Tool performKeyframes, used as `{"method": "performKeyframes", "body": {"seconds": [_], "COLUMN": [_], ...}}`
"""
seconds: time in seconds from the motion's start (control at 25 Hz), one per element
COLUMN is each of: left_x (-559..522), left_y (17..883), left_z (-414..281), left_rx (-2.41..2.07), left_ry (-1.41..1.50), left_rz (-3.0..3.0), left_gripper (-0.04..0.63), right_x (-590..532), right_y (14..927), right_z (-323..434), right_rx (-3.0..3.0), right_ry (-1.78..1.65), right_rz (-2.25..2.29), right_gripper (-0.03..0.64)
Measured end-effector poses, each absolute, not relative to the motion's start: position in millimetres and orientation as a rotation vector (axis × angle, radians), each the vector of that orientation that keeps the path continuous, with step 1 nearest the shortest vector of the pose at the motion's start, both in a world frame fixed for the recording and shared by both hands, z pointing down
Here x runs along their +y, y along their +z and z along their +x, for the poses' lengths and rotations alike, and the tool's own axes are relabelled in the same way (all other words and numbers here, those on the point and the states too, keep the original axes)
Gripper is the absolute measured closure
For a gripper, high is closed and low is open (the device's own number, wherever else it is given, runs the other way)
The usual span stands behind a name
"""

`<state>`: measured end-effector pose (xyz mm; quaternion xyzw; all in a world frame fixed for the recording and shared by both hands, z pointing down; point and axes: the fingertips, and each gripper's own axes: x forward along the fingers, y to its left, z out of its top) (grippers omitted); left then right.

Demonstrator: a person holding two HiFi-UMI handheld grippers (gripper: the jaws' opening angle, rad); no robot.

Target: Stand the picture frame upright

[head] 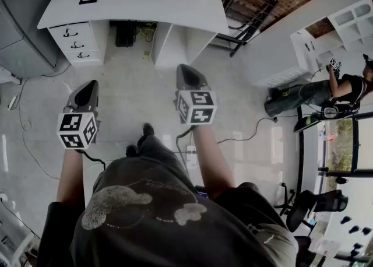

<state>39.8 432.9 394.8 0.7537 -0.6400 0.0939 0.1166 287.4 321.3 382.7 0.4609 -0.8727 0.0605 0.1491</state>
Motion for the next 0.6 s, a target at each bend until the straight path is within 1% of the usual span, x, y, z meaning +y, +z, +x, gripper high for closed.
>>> {"method": "performKeyframes", "body": {"seconds": [0.6], "left_x": [451.4], "left_y": [380.0], "left_z": [44.3], "left_rx": [-1.896], "left_ry": [0.248], "left_rz": [2.22], "left_gripper": [0.586], "right_x": [346.7], "right_y": [375.7], "right_z": [299.9], "right_rx": [-2.5], "right_ry": [0.183], "right_rz": [1.332], "right_gripper": [0.612]}}
